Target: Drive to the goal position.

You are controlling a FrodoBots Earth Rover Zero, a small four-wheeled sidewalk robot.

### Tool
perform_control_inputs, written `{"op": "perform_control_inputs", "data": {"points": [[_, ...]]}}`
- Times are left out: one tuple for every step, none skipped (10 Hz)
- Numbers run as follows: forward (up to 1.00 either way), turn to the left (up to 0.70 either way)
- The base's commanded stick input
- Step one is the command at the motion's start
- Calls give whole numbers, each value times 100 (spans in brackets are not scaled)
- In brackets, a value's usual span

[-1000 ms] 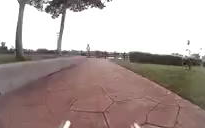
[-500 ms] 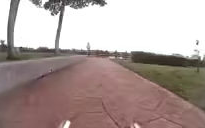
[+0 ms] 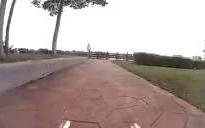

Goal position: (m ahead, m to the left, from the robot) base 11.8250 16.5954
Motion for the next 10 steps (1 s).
{"op": "perform_control_inputs", "data": {"points": [[100,2],[100,0],[100,0],[100,0],[100,0],[100,0],[100,0],[100,0],[100,0],[100,0]]}}
